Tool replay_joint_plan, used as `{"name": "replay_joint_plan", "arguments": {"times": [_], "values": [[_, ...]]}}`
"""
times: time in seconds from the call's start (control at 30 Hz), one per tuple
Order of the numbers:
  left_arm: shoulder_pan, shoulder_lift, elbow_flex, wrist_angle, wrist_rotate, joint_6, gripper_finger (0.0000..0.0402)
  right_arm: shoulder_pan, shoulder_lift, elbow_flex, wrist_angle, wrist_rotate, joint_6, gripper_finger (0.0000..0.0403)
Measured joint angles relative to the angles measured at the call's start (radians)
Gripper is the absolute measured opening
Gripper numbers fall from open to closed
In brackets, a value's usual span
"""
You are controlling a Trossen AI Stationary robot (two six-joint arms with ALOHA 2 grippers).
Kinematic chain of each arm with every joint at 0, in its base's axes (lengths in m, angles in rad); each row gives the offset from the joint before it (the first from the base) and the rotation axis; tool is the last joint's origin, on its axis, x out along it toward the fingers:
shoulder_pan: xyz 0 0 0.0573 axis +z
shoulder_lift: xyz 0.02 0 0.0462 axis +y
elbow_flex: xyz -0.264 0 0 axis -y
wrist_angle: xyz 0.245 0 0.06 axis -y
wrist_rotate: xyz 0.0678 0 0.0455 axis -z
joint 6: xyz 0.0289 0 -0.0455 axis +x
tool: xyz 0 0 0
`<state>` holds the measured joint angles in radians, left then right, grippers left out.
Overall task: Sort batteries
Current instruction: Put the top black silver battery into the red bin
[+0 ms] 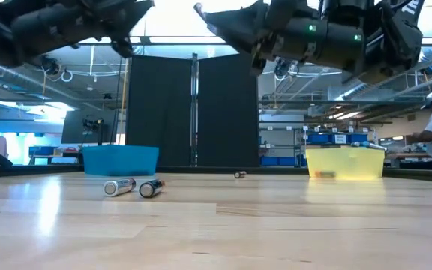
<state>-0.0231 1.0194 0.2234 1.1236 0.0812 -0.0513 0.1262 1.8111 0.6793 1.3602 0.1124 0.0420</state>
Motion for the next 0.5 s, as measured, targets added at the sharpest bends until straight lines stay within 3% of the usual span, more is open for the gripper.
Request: {"name": "replay_joint_plan", "arguments": {"times": [0.27, 0.5], "values": [[-0.023, 0.195, 0.15, 0.001, 0.065, 0.073, 0.0179, 0.02, 0.0, 0.029, 0.014, -0.002, -0.057, 0.0061], [-0.036, 0.301, 0.224, 0.001, 0.086, 0.1, 0.0189, 0.024, 0.0, 0.035, 0.057, -0.038, -0.072, 0.0061]]}}
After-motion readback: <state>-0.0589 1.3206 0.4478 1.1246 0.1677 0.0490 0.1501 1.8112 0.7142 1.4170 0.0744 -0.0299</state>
